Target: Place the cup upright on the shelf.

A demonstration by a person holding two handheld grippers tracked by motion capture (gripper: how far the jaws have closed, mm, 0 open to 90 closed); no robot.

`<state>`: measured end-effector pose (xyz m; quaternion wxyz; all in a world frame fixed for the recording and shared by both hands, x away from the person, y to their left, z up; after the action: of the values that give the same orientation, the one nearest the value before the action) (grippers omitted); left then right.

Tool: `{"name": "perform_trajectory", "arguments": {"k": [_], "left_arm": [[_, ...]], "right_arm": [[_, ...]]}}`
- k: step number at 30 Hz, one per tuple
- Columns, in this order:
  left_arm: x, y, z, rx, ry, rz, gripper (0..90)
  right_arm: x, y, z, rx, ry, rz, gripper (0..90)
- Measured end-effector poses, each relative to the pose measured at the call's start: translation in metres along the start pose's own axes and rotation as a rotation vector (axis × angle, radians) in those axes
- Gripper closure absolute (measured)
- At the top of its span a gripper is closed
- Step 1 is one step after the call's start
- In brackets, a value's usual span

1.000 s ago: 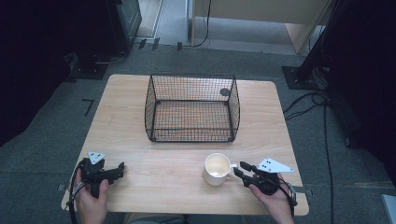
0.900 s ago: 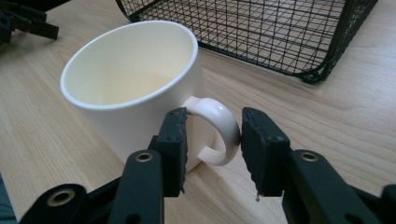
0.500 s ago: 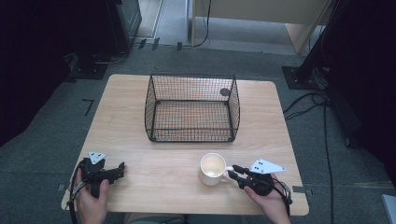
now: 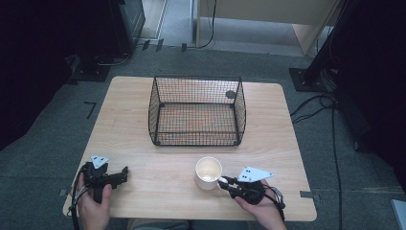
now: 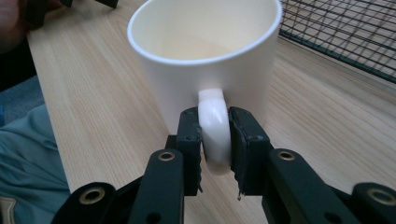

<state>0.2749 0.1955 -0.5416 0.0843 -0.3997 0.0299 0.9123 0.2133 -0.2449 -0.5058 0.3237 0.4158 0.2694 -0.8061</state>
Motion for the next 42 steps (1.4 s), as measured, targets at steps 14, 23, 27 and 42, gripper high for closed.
{"name": "perform_trajectory", "arguments": {"k": [14, 23, 27, 42], "left_arm": [[0.000, 0.000, 0.000, 0.000, 0.000, 0.000, 0.0], [0.000, 0.000, 0.000, 0.000, 0.000, 0.001, 0.0], [0.000, 0.000, 0.000, 0.000, 0.000, 0.000, 0.0], [0.000, 0.000, 0.000, 0.000, 0.000, 0.000, 0.0]], "right_arm": [[-0.010, -0.017, -0.016, 0.061, 0.013, 0.060, 80.4], [-0.019, -0.017, -0.004, 0.056, 0.029, 0.058, 80.6], [-0.027, -0.017, 0.001, 0.058, 0.051, 0.057, 80.5], [-0.075, -0.016, 0.015, 0.066, 0.105, 0.086, 80.6]]}}
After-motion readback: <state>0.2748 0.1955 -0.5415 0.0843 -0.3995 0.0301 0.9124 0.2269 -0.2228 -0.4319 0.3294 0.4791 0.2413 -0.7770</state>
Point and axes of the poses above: each handheld gripper's, and its own axes: z roughly backward along the jaws, x roughly out of its underside, y roughly to its right, the point moved 3 cm from there along -z, roughly forward along the jaws, and after that the axes turned 4 degrees about y, right-handed, at the moved point
